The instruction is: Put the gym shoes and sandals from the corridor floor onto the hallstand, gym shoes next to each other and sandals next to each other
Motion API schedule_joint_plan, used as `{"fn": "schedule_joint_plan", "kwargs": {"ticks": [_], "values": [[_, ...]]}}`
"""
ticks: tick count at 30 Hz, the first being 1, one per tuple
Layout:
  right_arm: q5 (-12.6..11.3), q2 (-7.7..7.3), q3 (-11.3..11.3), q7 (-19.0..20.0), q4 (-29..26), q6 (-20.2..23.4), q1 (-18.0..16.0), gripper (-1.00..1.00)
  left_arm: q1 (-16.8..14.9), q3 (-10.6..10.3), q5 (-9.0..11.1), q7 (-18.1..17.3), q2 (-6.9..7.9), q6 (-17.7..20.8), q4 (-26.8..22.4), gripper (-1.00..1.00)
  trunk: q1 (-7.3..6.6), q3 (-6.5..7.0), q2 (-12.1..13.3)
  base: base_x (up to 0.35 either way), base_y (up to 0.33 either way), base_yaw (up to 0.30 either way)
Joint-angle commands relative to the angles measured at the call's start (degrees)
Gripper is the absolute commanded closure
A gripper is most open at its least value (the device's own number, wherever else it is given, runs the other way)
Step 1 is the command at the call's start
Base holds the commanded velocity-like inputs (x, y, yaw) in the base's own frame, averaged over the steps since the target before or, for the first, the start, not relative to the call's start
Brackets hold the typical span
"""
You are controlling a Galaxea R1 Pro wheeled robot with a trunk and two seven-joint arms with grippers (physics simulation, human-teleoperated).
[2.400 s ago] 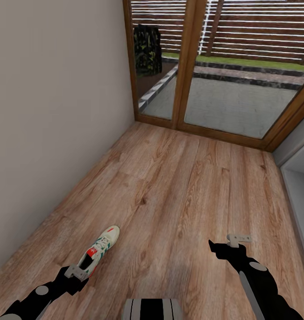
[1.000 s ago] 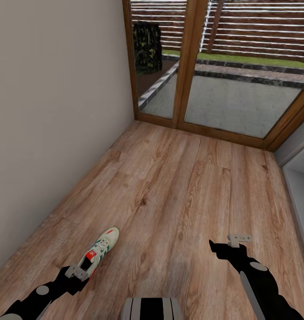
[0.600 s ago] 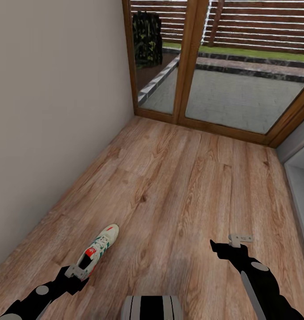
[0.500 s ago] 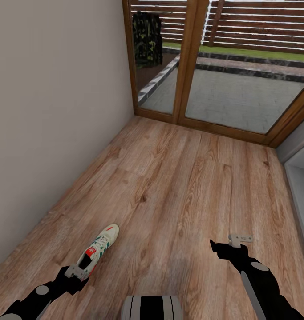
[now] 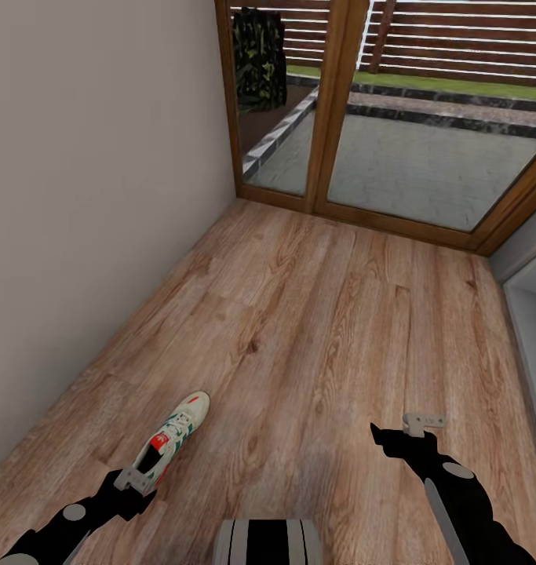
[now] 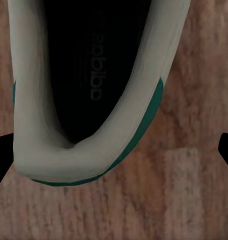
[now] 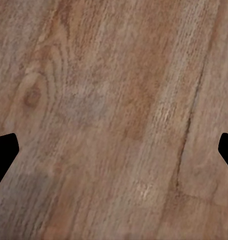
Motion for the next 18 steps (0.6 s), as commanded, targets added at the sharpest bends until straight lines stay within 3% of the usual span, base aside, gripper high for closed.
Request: {"fn": "schedule_joint_plan", "kwargs": {"ticks": [1,18], "values": [[-0.5,-0.01,-0.04,-0.03,-0.07,0.26,-0.02,-1.0,-0.02,0.02,-0.33,-0.07,0.02,-0.27,0.01,-1.0,-0.01,-0.04,-0.01,0.0,0.0,0.0],[-0.5,-0.01,-0.04,-0.03,-0.07,0.27,-0.02,-1.0,-0.01,0.05,-0.36,0.01,-0.18,-0.27,-0.6,-1.0,-0.01,-0.04,-0.01,0.03,0.0,0.0]]}}
